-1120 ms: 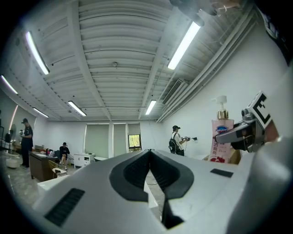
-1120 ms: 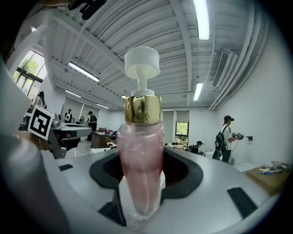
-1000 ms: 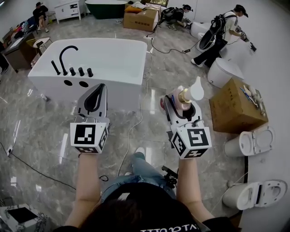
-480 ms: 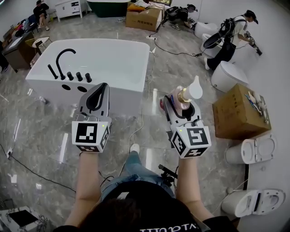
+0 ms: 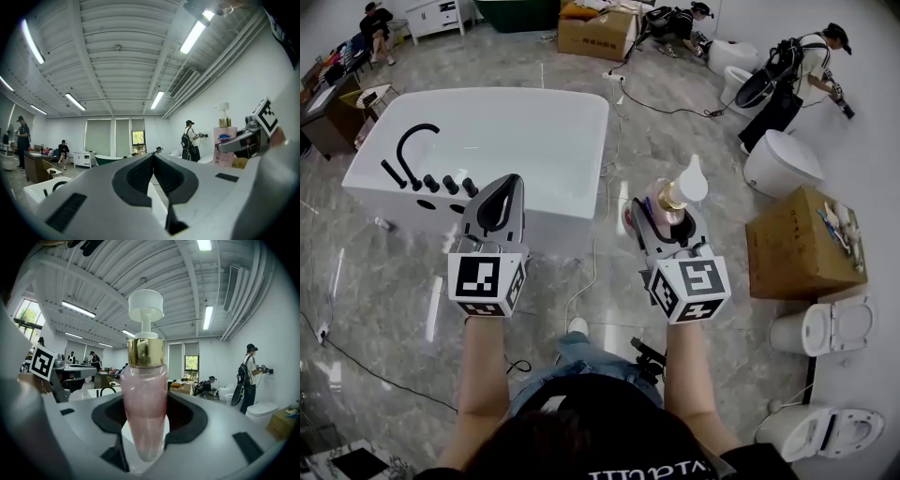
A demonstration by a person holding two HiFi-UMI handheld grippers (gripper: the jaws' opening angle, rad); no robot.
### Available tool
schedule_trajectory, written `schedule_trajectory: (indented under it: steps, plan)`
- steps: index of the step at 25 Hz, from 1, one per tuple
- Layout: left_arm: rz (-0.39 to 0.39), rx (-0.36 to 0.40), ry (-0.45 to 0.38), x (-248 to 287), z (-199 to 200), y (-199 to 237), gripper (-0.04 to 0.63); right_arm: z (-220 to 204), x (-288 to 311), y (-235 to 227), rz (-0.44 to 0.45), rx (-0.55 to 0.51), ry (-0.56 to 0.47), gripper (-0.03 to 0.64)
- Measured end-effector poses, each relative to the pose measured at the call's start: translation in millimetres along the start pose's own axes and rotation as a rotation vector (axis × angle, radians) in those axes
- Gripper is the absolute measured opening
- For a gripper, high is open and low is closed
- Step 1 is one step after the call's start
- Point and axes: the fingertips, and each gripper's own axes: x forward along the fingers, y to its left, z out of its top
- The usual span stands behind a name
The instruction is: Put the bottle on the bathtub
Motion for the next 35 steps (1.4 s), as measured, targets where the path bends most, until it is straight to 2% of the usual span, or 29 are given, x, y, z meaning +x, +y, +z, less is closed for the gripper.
schedule_trajectory:
  steps: [5, 12, 20, 28, 35]
  plan:
    - [0.008, -0.027, 0.041, 59.0, -27.7, 14.1, 0.012, -11.6, 57.1, -30.0, 0.015, 0.01, 0.037, 0.229]
    - [0.013, -0.033, 0.063, 110.1, -47.4, 26.5, 0.012, -24.4, 107.0, -55.5, 0.031, 0.008, 0.061, 0.229]
    - [0.01, -0.068, 0.126, 129.1, -82.3, 31.8, 0.012, -54.0, 137.7, -57.8, 0.053, 0.024, 0.12, 0.229]
    - [-0.013, -0.111, 0.196, 143.9, -132.8, 37.3, 0.012, -107.2, 168.5, -50.5, 0.069, 0.06, 0.227, 0.229]
    - [-0.025, -0.148, 0.267, 147.0, -186.6, 49.1, 0.012, -151.2, 203.3, -39.9, 0.081, 0.116, 0.279, 0.23]
